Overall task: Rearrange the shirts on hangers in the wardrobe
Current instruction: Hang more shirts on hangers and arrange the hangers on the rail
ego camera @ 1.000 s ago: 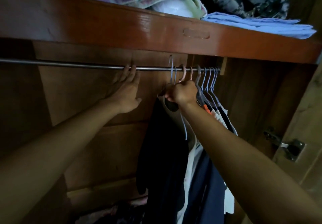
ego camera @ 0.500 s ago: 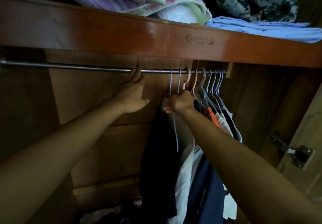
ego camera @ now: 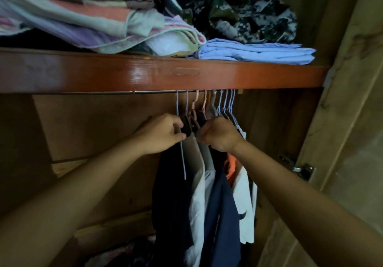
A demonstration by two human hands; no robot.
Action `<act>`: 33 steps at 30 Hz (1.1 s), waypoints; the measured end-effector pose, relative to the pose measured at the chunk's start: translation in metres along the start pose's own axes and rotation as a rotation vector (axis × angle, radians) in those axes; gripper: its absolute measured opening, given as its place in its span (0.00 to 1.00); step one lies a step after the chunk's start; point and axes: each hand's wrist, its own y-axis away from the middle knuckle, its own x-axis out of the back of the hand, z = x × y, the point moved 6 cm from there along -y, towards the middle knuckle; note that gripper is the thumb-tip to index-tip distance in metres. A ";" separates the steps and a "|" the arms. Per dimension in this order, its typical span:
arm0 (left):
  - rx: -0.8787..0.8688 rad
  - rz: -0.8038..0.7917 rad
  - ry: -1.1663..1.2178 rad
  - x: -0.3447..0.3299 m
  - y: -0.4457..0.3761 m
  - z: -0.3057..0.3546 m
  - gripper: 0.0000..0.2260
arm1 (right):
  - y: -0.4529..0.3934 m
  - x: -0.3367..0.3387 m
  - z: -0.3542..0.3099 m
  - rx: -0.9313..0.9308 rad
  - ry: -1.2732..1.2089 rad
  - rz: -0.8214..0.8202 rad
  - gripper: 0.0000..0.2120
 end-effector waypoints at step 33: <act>-0.739 -0.648 0.017 -0.172 0.109 0.330 0.39 | 0.406 0.161 0.118 -0.699 0.430 0.118 0.27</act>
